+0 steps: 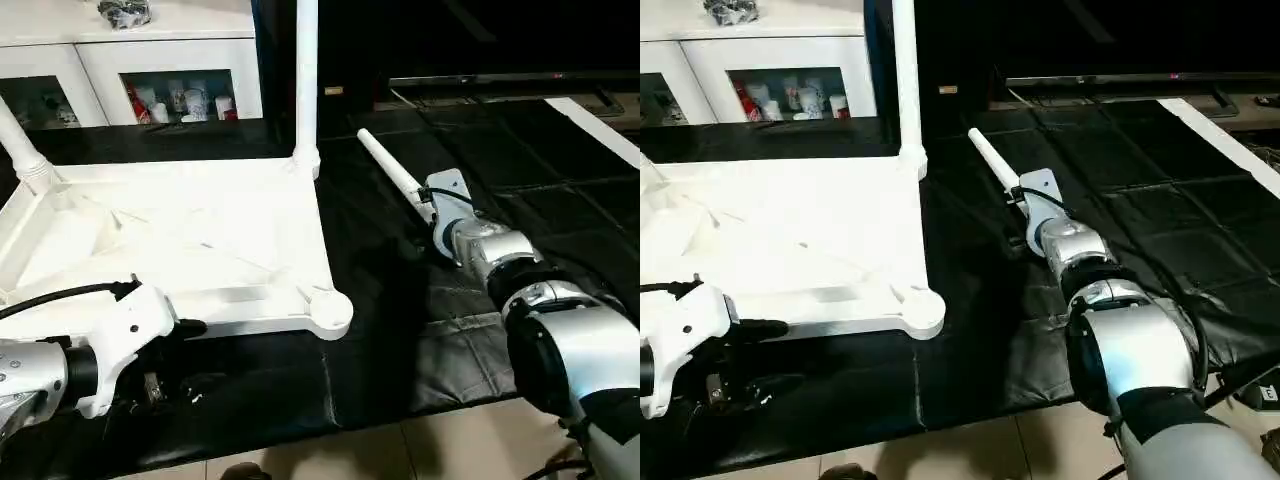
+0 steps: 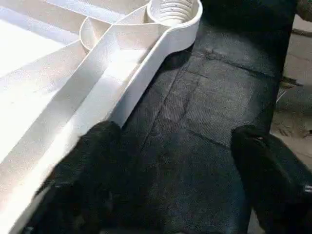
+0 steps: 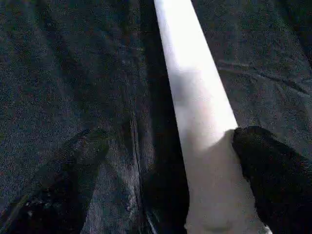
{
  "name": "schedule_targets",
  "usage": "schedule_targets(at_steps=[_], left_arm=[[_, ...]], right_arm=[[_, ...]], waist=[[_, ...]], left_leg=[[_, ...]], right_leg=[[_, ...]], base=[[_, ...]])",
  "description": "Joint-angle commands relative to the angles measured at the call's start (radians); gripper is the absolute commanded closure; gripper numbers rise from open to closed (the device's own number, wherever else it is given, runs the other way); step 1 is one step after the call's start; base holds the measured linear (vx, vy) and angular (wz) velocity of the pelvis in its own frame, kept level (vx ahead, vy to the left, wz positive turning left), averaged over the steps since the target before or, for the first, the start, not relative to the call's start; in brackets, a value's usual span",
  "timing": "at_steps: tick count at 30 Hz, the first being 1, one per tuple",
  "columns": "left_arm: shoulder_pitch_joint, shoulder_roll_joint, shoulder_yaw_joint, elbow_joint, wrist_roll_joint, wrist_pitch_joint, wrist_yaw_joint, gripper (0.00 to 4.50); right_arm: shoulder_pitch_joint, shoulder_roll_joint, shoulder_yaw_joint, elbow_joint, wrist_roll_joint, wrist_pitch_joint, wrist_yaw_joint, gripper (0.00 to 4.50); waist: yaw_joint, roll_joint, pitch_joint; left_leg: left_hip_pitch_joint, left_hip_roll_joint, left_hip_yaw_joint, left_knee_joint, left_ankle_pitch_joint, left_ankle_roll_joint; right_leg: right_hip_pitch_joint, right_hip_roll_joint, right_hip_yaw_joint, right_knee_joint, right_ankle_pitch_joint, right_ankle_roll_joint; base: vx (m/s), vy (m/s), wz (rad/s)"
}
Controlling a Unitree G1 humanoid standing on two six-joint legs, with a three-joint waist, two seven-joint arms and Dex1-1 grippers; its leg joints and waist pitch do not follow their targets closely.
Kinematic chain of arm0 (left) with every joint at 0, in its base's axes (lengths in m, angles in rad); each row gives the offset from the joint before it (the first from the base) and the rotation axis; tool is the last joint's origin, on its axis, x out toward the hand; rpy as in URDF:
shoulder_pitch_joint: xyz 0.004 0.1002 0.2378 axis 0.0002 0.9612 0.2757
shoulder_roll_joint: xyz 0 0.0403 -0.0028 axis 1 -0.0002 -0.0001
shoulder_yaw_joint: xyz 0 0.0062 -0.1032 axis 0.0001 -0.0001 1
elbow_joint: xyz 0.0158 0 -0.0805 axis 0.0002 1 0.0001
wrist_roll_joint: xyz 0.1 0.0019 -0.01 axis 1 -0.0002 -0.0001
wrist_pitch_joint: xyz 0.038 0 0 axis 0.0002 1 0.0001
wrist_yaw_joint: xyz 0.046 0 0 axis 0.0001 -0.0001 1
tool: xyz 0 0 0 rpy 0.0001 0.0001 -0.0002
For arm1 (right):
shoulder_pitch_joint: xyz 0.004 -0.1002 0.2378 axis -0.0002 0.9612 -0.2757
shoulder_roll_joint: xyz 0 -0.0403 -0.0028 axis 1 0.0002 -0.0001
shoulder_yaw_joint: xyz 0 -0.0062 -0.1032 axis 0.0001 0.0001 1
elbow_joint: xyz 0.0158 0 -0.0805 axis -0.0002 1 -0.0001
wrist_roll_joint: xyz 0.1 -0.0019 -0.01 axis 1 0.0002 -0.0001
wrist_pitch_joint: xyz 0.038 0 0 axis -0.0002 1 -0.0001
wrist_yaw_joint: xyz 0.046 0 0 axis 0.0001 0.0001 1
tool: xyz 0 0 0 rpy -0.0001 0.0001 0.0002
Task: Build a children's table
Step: Pick table leg
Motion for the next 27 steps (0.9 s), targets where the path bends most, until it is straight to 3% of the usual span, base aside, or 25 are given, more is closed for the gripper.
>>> schedule_targets(at_steps=[1, 4, 7, 8, 10, 12, 13, 21, 27], left_arm=[[-0.01, 0.014, -0.001, -0.011, -0.013, 0.006, 0.008, 0.16], [-0.017, 0.018, -0.008, -0.005, -0.015, 0.003, 0.013, 0.02], [-0.023, 0.018, -0.011, 0.0, -0.018, -0.001, 0.015, 0.02], [-0.023, 0.018, -0.011, 0.001, -0.018, -0.001, 0.015, 0.0], [-0.023, 0.02, -0.011, 0.002, -0.022, -0.003, 0.02, 0.0], [-0.025, 0.02, -0.013, 0.003, -0.022, -0.004, 0.024, 0.0], [-0.025, 0.02, -0.014, 0.004, -0.022, -0.005, 0.025, 0.0], [-0.045, 0.009, -0.029, 0.02, -0.016, -0.015, 0.044, 0.0], [-0.09, -0.012, -0.044, 0.043, -0.026, -0.019, 0.062, 0.0]], right_arm=[[0.015, 0.002, -0.007, 0.032, -0.007, 0.069, 0.025, 0.0], [0.015, 0.0, -0.001, 0.032, -0.012, 0.099, 0.04, 0.0], [0.013, -0.003, 0.0, 0.031, -0.018, 0.121, 0.055, 0.0], [0.013, -0.003, 0.001, 0.031, -0.019, 0.122, 0.056, 0.29], [0.01, -0.01, 0.003, 0.028, -0.028, 0.144, 0.081, 0.36], [0.009, -0.013, 0.005, 0.027, -0.033, 0.151, 0.097, 0.43], [0.009, -0.013, 0.007, 0.027, -0.034, 0.153, 0.101, 0.74], [0.004, -0.018, 0.002, 0.025, -0.041, 0.158, 0.123, 1.29], [0.001, -0.025, -0.014, 0.023, -0.036, 0.153, 0.116, 1.7]], waist=[[0.001, 0.024, -0.049], [0.001, 0.023, -0.05], [0.002, 0.021, -0.054], [0.002, 0.021, -0.054], [0.002, 0.013, -0.055], [0.003, 0.012, -0.056], [0.004, 0.014, -0.056], [0.008, 0.006, -0.064], [0.01, 0.006, -0.066]], left_leg=[[0.006, 0.015, -0.008, -0.075, -0.355, -0.027], [0.006, 0.016, -0.009, -0.075, -0.365, -0.031], [0.004, 0.016, -0.008, -0.073, -0.326, -0.03], [0.003, 0.016, -0.007, -0.073, -0.328, -0.029], [0.003, 0.016, -0.006, -0.073, -0.326, -0.027], [0.002, 0.017, -0.006, -0.072, -0.31, -0.024], [0.002, 0.017, -0.006, -0.072, -0.308, -0.024], [0.003, 0.017, -0.004, -0.07, -0.275, -0.025], [0.002, 0.017, -0.003, -0.068, -0.251, -0.028]], right_leg=[[0.042, -0.056, 0.053, -0.08, -0.307, -0.16], [0.043, -0.058, 0.053, -0.081, -0.327, -0.157], [0.046, -0.06, 0.054, -0.076, -0.28, -0.175], [0.046, -0.06, 0.054, -0.077, -0.284, -0.173], [0.047, -0.061, 0.054, -0.079, -0.311, -0.164], [0.047, -0.061, 0.055, -0.078, -0.303, -0.164], [0.047, -0.061, 0.055, -0.077, -0.301, -0.164], [0.049, -0.063, 0.055, -0.074, -0.286, -0.164], [0.05, -0.063, 0.056, -0.071, -0.265, -0.164]], base=[[0.0, 0.0, 0.0], [0.0, 0.0, 0.0], [0.0, 0.0, 0.0], [0.0, 0.0, 0.0], [0.0, 0.0, 0.0], [0.0, 0.0, 0.0], [0.0, 0.0, 0.0], [0.0, 0.0, 0.0], [0.0, 0.0, 0.0]])
